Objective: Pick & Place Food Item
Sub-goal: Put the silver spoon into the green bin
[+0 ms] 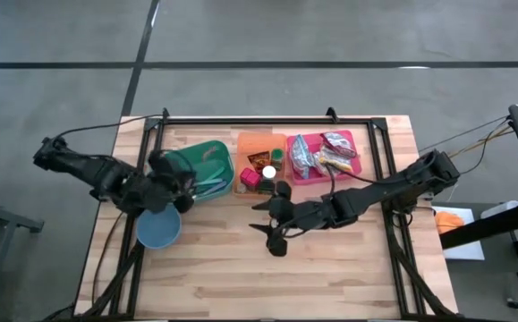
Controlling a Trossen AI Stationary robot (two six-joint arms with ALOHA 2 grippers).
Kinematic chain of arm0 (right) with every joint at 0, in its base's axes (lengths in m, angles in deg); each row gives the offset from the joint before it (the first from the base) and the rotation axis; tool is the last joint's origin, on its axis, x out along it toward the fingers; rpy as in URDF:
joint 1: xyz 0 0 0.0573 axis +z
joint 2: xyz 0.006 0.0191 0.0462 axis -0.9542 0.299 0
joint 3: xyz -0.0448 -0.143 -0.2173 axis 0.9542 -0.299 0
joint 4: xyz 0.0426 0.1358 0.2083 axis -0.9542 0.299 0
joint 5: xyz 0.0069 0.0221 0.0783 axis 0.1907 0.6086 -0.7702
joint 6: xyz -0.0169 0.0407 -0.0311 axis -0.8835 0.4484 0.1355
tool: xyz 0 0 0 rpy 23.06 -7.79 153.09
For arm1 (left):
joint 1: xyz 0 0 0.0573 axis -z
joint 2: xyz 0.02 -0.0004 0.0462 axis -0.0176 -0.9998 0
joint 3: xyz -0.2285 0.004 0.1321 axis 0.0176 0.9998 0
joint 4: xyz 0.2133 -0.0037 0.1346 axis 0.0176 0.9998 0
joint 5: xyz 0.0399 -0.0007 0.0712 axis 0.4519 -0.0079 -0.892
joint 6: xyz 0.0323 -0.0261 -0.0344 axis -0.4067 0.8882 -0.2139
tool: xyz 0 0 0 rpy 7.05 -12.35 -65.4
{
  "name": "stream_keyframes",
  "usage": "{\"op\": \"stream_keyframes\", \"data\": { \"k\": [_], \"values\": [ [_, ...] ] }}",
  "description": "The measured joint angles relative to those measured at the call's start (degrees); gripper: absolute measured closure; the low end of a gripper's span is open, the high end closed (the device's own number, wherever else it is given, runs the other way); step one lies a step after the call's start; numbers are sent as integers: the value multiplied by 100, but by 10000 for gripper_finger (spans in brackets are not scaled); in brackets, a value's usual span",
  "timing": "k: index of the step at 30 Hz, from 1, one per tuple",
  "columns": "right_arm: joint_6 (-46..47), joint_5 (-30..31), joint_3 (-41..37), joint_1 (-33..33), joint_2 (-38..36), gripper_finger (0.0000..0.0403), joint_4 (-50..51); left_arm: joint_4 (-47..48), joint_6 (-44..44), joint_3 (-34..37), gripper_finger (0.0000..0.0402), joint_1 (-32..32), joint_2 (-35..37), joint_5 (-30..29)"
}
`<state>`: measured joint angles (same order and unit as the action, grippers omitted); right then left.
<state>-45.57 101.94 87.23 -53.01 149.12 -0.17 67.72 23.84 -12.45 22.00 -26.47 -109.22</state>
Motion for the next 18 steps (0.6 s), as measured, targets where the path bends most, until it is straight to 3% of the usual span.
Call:
{"op": "stream_keyframes", "data": {
  "k": [5,13,18],
  "values": [
    [9,-4,0,131,-33,176,330,715,280,241,401,-879,12,879],
    [8,-17,0,430,-33,176,714,612,-1292,787,401,-2325,11,2204],
    [-228,-21,0,642,-163,176,731,302,-1541,1178,401,-3126,-134,2705]
  ]
}}
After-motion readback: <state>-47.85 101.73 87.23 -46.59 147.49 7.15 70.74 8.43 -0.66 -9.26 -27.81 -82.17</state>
